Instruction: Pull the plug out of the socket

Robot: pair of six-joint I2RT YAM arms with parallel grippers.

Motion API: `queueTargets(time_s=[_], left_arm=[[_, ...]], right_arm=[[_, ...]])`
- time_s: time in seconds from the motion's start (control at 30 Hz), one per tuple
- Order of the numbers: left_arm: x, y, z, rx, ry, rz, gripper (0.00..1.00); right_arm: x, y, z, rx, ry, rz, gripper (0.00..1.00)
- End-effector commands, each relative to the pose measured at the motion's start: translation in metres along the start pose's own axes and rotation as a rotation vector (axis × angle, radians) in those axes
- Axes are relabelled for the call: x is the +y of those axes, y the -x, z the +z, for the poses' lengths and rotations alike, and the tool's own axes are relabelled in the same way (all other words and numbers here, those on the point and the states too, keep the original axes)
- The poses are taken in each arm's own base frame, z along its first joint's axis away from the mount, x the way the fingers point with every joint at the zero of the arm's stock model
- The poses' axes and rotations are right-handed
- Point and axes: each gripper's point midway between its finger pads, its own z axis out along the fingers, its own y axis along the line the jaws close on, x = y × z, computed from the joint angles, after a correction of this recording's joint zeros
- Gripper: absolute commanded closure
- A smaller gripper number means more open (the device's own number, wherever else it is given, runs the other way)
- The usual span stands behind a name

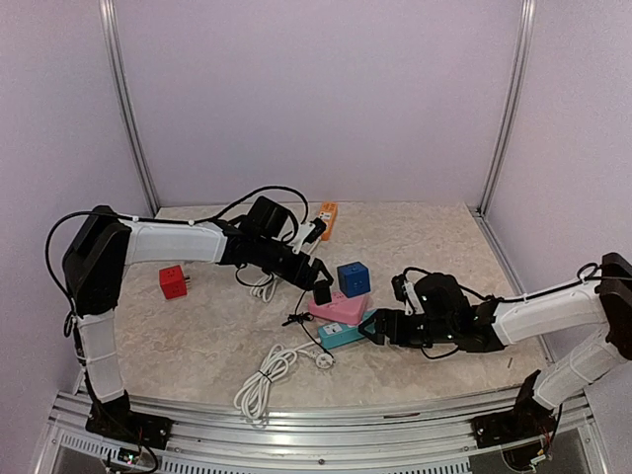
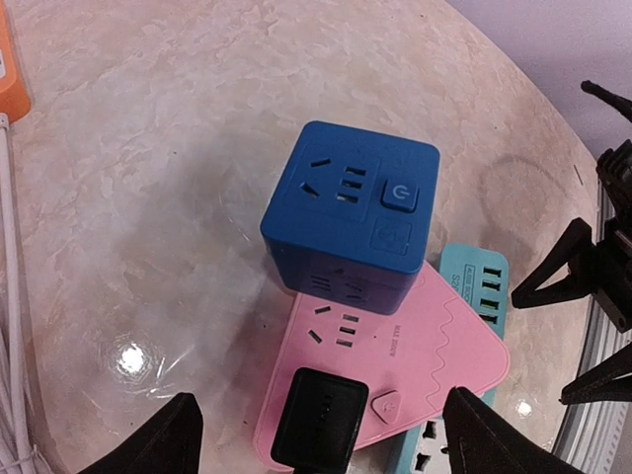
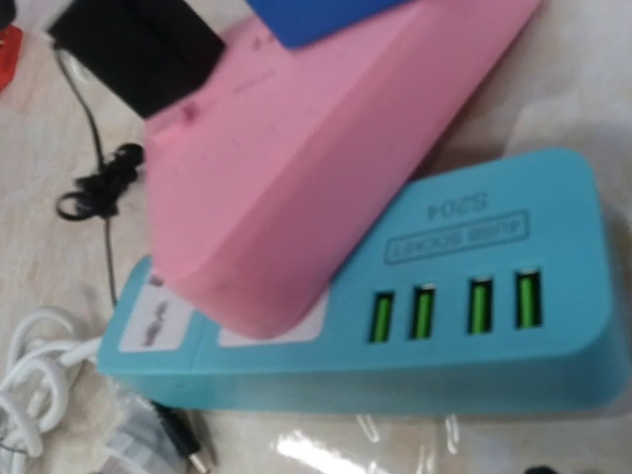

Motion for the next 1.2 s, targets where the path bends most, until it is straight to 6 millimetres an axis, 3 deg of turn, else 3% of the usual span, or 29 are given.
queueTargets(time_s=[0.0, 0.2, 0.4, 0.67, 0.9, 1.1, 1.17], left_arm=[[0.001, -0.013, 0.012, 0.048, -0.019, 0.007, 0.21], [0.001, -0.029, 0.015, 0.074, -0.034, -0.013, 0.41], [-0.009, -0.031, 0.008, 0.053, -0.066, -0.026, 0.58], [-0.022, -0.04, 0.005, 0.043, -0.071, -0.055, 0.7], [-0.035, -0.047, 0.011, 0.034, -0.072, -0.076, 0.78], [-0.035, -0.055, 0.016, 0.037, -0.074, -0.111, 0.85], [-0.036, -0.05, 0.016, 0.012, -0.081, -0.107, 0.86]], right_arm=[[0.004, 0.004, 0.013, 0.007, 0.056, 0.051, 0.1], [-0.001, 0.016, 0.021, -0.009, 0.095, 0.104, 0.1], [-0.006, 0.037, 0.026, -0.032, 0.116, 0.123, 0.1], [-0.004, 0.054, 0.047, 0.008, 0.141, 0.121, 0.07], [0.015, 0.063, 0.056, 0.021, 0.228, 0.128, 0.02], [0.019, 0.06, 0.062, 0.041, 0.262, 0.135, 0.01], [0.017, 0.057, 0.064, 0.049, 0.271, 0.16, 0.03]])
